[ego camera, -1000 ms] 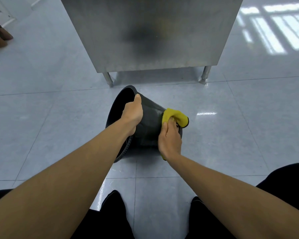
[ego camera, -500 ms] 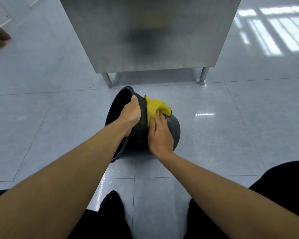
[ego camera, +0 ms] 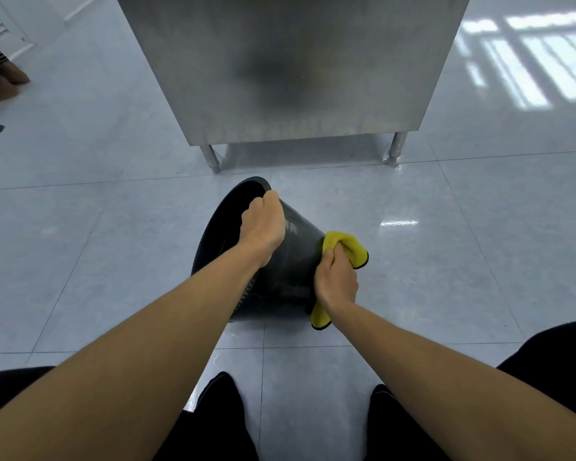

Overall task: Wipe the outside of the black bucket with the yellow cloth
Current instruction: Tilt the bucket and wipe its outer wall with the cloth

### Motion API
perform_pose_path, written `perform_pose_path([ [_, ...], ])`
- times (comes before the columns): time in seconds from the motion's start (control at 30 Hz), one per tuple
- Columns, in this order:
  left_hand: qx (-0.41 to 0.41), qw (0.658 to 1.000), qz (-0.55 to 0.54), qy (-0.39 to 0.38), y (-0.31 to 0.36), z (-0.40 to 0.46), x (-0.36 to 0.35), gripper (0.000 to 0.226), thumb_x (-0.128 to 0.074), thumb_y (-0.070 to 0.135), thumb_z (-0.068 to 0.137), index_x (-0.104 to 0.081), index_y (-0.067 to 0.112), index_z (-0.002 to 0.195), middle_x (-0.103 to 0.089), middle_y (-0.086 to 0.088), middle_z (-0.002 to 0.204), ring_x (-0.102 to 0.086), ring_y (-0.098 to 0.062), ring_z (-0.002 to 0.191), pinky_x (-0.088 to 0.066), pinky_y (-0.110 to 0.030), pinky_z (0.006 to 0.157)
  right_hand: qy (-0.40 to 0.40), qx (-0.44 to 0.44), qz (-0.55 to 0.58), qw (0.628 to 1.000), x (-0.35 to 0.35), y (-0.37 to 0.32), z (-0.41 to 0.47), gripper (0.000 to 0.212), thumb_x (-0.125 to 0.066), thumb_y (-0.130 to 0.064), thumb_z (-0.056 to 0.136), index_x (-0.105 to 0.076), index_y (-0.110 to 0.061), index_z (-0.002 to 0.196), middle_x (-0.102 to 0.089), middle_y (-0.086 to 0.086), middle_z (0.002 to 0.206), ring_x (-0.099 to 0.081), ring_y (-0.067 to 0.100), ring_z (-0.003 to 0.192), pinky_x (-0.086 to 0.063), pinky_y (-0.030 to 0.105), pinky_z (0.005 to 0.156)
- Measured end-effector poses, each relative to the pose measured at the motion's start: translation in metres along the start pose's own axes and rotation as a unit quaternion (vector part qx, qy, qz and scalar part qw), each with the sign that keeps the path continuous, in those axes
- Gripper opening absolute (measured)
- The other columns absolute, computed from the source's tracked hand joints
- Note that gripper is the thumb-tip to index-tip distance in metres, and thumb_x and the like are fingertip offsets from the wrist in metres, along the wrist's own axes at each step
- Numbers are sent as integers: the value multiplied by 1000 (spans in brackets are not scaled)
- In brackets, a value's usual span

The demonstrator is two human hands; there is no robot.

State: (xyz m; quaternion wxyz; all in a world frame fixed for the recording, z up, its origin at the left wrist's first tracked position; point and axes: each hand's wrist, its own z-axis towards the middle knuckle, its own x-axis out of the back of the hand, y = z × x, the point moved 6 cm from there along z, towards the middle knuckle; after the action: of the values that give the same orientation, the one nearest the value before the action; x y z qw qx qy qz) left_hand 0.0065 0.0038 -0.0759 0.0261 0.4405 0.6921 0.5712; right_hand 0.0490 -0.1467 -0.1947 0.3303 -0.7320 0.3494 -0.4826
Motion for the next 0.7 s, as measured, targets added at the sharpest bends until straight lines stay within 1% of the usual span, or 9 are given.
perform_pose_path([
  [0.07, -10, 1000, 9, 9, 1, 1, 3, 38, -28, 24, 100, -45, -9, 111, -42, -6, 76, -30, -15, 59, -25, -34, 53, 19, 51, 8, 998, -2, -17, -8, 31, -26, -41, 105, -50, -24, 96, -64, 5, 103, -62, 31, 97, -49, 48, 88],
  [0.13, -28, 999, 30, 8, 0, 3, 5, 35, -30, 24, 102, -49, -5, 97, -41, -1, 83, -33, -16, 62, -28, -35, 56, 21, 104, 15, 994, -5, -38, -17, 25, -30, -37, 105, -44, -25, 89, -61, 2, 96, -59, 28, 89, -47, 44, 80],
  [0.2, -45, 998, 37, 2, 0, 7, 7, 40, -31, 30, 104, -58, 3, 91, -45, 0, 81, -40, -19, 69, -33, -35, 64, -3, 153, 28, 988, -10, -57, -28, 22, -31, -36, 106, -45, -25, 95, -63, 2, 102, -60, 27, 89, -47, 43, 79],
  [0.27, -44, 999, 19, -3, -3, 14, 9, 46, -35, 40, 104, -51, 9, 74, -51, -1, 73, -49, -22, 73, -41, -36, 71, -34, 198, 43, 979, -16, -74, -39, 25, -30, -38, 107, -51, -26, 112, -66, 0, 116, -62, 26, 98, -49, 44, 82],
  [0.3, -34, 999, 4, -7, -5, 15, 10, 49, -38, 45, 101, -48, 5, 75, -58, -2, 75, -56, -24, 76, -46, -37, 76, -44, 224, 51, 972, -19, -82, -45, 29, -29, -40, 107, -52, -27, 121, -65, -2, 124, -63, 25, 104, -50, 44, 85],
  [0.33, -19, 1000, -10, -11, -6, 17, 11, 50, -40, 52, 97, -60, 9, 79, -66, -4, 83, -64, -25, 83, -52, -40, 84, -49, 248, 60, 966, -22, -89, -51, 34, -29, -41, 106, -51, -29, 129, -63, -3, 132, -63, 23, 110, -51, 44, 88],
  [0.4, 13, 999, -20, -22, -8, 17, 12, 62, -41, 62, 91, -72, 10, 106, -73, -9, 103, -69, -27, 97, -54, -45, 95, -54, 281, 70, 956, -27, -97, -58, 42, -29, -42, 106, -47, -30, 142, -58, -5, 143, -62, 20, 119, -53, 40, 94],
  [0.5, 36, 998, 45, -33, -4, 13, 12, 78, -27, 65, 99, -61, 5, 135, -66, -15, 126, -63, -31, 113, -47, -45, 103, -53, 306, 63, 949, -31, -97, -57, 45, -32, -35, 108, -40, -27, 152, -49, -6, 153, -55, 16, 130, -51, 34, 98],
  [0.7, 2, 998, 62, -8, -8, 10, 9, 80, -15, 62, 100, -58, 6, 137, -62, -19, 133, -58, -34, 119, -43, -48, 106, -59, 290, 36, 954, -30, -85, -45, 49, -26, -45, 107, -37, -35, 153, -42, -13, 158, -49, 13, 137, -52, 36, 95],
])
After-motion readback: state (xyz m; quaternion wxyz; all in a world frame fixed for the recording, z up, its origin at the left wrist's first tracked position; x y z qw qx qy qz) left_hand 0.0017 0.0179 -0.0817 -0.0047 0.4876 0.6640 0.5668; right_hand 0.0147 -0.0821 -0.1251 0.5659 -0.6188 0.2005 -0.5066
